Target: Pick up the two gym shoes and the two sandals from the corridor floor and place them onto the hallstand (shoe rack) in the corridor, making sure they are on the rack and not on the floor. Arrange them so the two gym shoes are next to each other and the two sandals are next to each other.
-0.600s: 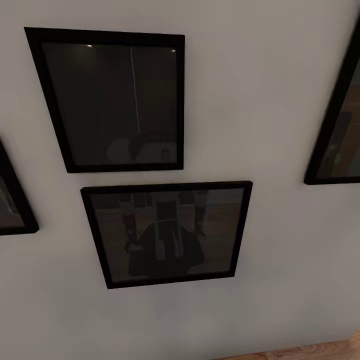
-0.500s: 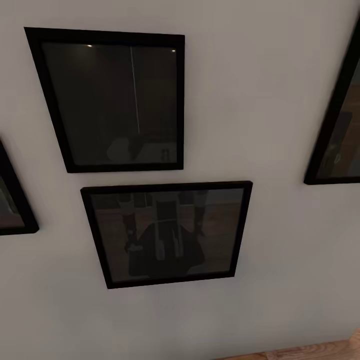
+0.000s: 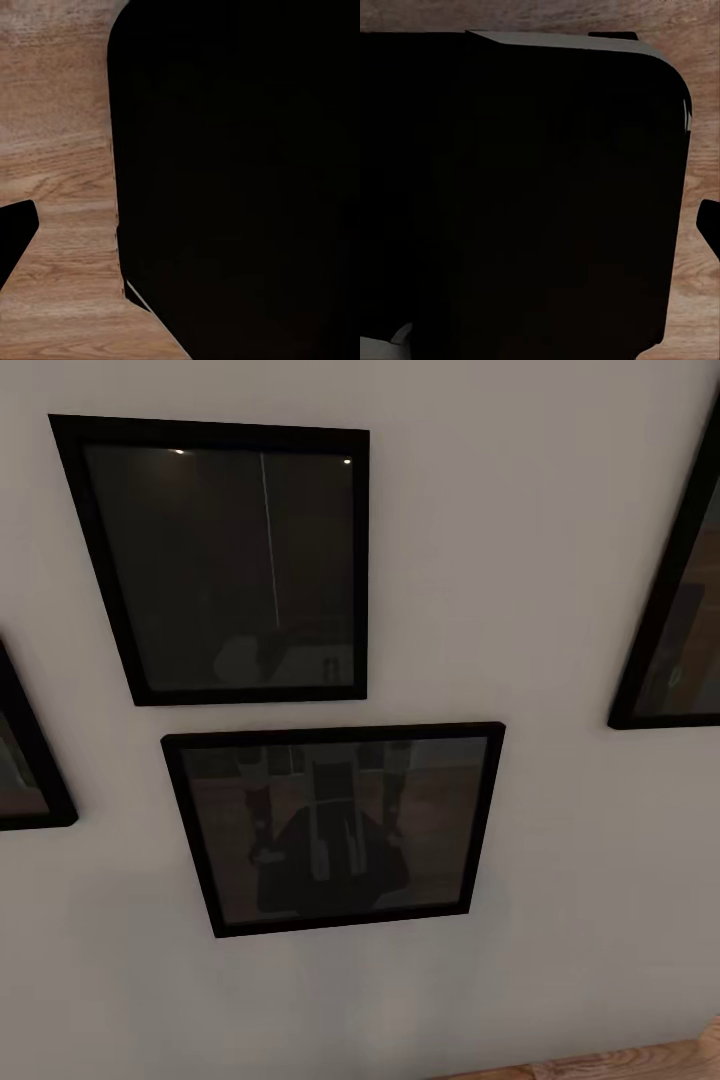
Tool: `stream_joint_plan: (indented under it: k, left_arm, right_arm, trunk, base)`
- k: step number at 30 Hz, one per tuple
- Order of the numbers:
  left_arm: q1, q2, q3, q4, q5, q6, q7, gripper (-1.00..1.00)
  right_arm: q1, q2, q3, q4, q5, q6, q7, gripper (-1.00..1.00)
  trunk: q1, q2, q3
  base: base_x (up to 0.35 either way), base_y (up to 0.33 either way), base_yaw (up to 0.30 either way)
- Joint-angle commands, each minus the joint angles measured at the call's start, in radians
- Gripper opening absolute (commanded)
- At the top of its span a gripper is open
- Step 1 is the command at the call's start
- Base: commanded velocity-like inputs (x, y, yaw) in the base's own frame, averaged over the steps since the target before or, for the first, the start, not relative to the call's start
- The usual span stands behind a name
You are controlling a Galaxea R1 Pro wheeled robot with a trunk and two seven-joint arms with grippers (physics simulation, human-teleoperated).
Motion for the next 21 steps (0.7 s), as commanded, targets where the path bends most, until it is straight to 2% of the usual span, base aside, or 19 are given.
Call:
stream_joint_plan:
  k: [1,3,6,12,21]
  left_arm:
    - [0.0,0.001,0.0,-0.004,0.0,-0.004,0.0,1.0]
    - [-0.001,0.005,0.0,-0.014,0.0,-0.014,0.0,1.0]
    - [-0.007,0.022,0.001,-0.031,0.002,-0.03,0.001,1.0]
    - [-0.024,0.038,0.002,-0.065,0.003,-0.064,0.002,1.0]
    - [-0.076,0.032,-0.001,-0.116,-0.001,-0.114,0.001,1.0]
  right_arm:
    - [-0.001,-0.001,-0.001,0.001,0.001,-0.004,0.0,1.0]
    - [-0.001,-0.003,-0.001,0.001,0.001,-0.006,-0.001,1.0]
    - [-0.001,-0.02,-0.001,-0.012,0.003,-0.023,-0.003,1.0]
    - [-0.001,-0.054,-0.001,-0.046,0.003,-0.056,-0.005,1.0]
    - [-0.001,-0.104,-0.003,-0.097,0.003,-0.107,-0.006,1.0]
  trunk:
    - [0.0,0.0,-0.001]
    - [0.0,0.0,-0.001]
    - [0.0,0.0,-0.001]
    - [0.0,0.0,-0.001]
    - [0.0,0.0,-0.001]
  base:
    - [0.0,0.0,0.0]
    - [0.0,0.0,0.0]
    - [0.0,0.0,0.0]
    - [0.0,0.0,0.0]
    - [0.0,0.0,0.0]
